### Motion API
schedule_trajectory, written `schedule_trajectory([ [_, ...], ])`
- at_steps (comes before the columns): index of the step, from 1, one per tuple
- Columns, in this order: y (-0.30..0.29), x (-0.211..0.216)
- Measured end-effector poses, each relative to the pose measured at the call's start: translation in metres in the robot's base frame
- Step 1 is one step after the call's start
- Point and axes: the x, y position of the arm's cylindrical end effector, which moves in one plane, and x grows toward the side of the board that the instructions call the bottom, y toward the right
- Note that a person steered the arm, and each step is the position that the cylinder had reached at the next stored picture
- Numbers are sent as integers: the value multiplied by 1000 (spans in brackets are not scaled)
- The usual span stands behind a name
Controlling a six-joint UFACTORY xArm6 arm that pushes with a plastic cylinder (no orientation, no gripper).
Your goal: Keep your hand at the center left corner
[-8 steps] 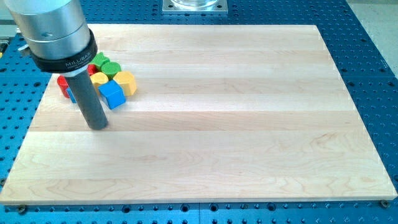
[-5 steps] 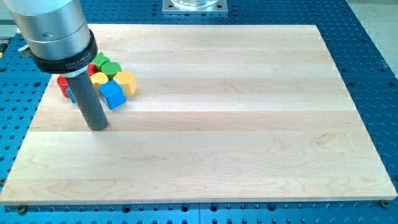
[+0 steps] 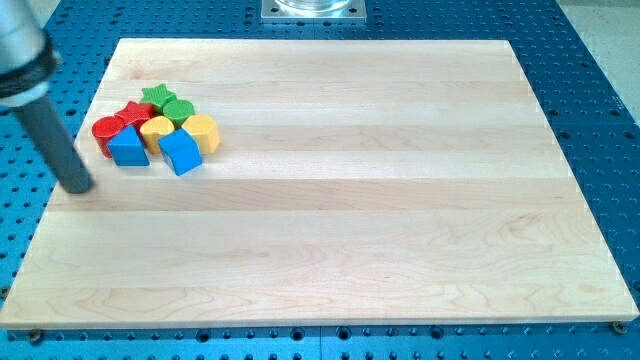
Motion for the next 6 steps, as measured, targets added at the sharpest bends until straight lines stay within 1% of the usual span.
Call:
schedule_trajectory([
  [2, -9, -9],
  [3, -9, -25],
  [6, -8, -31],
])
